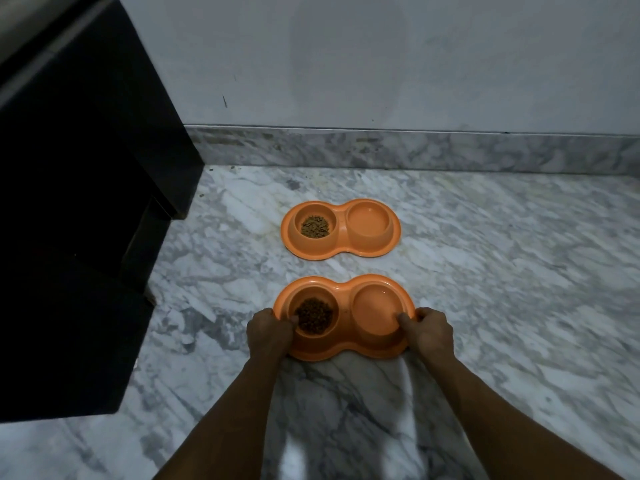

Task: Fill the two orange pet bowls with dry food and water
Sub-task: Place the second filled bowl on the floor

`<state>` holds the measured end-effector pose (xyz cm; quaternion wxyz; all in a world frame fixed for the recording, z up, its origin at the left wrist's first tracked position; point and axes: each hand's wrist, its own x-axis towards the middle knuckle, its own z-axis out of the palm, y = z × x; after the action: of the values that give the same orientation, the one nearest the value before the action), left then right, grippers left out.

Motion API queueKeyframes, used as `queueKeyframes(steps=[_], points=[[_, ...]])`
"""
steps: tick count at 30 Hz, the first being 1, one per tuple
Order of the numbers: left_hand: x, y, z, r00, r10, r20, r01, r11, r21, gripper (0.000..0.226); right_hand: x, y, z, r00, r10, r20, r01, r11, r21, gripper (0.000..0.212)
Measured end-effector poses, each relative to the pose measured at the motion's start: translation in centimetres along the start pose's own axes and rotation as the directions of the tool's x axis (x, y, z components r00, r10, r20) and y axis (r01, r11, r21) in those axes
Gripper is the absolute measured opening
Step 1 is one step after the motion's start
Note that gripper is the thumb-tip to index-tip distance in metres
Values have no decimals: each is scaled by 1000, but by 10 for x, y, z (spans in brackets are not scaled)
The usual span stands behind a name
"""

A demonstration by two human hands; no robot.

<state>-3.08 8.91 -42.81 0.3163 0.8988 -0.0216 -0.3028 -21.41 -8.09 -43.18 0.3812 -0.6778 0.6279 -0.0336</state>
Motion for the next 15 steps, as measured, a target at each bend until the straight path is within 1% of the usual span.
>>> queueKeyframes(steps=[1, 5, 12, 15], points=[[-1, 0, 0, 1000, 0, 1, 0, 1000, 8, 47, 0, 0, 0, 1000, -1, 1, 1, 1000, 1, 37], [-4, 0, -1, 1000, 19, 11, -20, 999, 31, 39, 0, 1, -1, 1000, -3, 19, 3, 1000, 11, 38], [-9, -3, 0, 999, 41, -4, -41, 999, 28, 45, -1, 0, -2, 1000, -3, 29, 3, 1000, -11, 43], [-13, -2, -3, 999, 54, 1, -54, 997, 62, 48, -4, -2, -3, 999, -12, 45, 14, 999, -41, 47]])
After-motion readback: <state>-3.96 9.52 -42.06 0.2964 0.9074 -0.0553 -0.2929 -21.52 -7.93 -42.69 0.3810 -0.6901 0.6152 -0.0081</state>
